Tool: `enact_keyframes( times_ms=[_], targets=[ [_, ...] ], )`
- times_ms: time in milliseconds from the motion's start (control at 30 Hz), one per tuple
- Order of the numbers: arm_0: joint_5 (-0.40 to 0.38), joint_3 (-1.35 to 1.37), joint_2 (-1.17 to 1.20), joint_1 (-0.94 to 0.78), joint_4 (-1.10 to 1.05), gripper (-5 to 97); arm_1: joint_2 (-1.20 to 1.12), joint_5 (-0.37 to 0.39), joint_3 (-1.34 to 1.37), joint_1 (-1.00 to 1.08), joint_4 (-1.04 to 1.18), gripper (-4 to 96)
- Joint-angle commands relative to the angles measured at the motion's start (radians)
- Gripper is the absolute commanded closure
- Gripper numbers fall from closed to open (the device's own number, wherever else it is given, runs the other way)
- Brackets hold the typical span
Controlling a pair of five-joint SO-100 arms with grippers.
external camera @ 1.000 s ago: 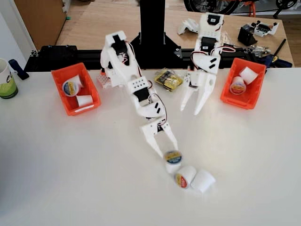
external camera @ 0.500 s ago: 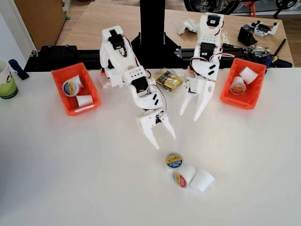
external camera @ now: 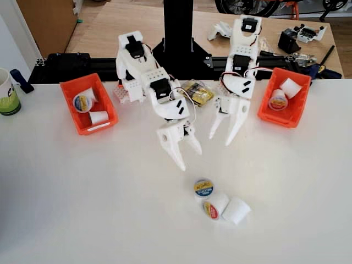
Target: Sort the coffee pods, blue into left, red into right
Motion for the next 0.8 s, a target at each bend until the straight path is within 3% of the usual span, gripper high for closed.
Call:
enact_keyframes(
  times_ms=[0, 133, 267, 567, 767],
  targets=[
    [-0.069, -0.052, 0.017, 0.000, -0.011, 64, 0.003, -0.018, -0.041, -0.011, -0.006, 65.9],
    [-0.138, -0.063, 0.032, 0.005, 0.000, 65, 0.003, -0.037, -0.041, -0.011, 0.005, 65.9],
    [-0.132, -0.091, 0.017, 0.006, -0.002, 62, 0.003, -0.038, -0.041, -0.011, 0.015, 65.9],
    [-0.244, -0.167, -0.002, 0.015, 0.170, 64, 0.000, 0.072, -0.058, -0.021, 0.034, 65.5],
    [-0.284, -0.196, -0.015, 0.020, 0.172, 62, -0.017, 0.080, -0.100, -0.015, 0.060, 65.7]
  ],
)
